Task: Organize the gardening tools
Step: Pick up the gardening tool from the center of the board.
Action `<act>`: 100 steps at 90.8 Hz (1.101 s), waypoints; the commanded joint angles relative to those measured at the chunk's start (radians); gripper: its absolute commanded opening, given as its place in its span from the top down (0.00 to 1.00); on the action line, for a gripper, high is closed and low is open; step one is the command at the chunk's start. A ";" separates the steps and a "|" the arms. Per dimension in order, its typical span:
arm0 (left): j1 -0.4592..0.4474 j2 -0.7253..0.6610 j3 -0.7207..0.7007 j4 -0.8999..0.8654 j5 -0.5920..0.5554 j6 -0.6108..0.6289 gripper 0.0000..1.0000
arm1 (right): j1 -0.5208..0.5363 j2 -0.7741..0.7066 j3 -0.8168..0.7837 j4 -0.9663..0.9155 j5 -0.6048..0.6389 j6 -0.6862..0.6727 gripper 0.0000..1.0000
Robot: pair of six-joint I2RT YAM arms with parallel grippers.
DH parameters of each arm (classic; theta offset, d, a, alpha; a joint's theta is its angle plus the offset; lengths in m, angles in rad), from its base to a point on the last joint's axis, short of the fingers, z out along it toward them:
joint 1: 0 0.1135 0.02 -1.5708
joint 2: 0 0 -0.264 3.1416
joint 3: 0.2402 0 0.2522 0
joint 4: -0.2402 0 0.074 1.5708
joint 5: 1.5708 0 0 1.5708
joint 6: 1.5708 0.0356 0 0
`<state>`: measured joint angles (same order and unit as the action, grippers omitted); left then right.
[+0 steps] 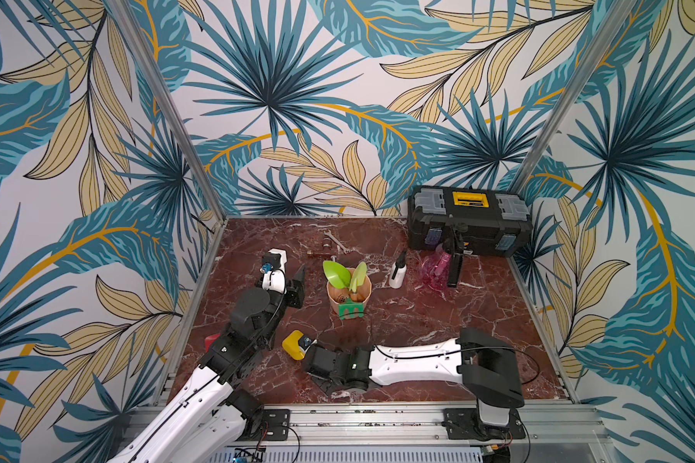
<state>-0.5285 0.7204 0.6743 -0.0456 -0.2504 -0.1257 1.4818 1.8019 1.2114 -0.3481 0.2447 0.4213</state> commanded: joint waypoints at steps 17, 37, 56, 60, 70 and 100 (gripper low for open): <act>0.008 -0.002 0.061 0.044 0.198 0.044 0.46 | -0.079 -0.330 -0.188 0.084 -0.206 -0.174 0.87; 0.009 -0.016 0.073 0.103 0.437 0.041 0.40 | -0.244 -0.550 -0.340 0.174 -0.615 -0.243 0.87; 0.010 -0.031 0.076 0.179 0.632 0.020 0.39 | -0.453 -0.687 -0.430 0.208 -0.974 -0.210 0.87; 0.010 -0.036 0.075 0.193 0.662 0.020 0.39 | -0.488 -0.698 -0.439 0.213 -1.059 -0.199 0.87; 0.012 -0.044 0.069 0.233 0.743 0.011 0.38 | -0.564 -0.718 -0.468 0.247 -1.284 -0.163 0.87; 0.023 -0.050 0.065 0.334 1.029 -0.057 0.28 | -0.685 -0.871 -0.585 0.513 -1.527 0.077 0.88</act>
<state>-0.5148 0.6876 0.7216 0.2165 0.6353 -0.1524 0.8173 0.9787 0.6575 0.0246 -1.1442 0.3965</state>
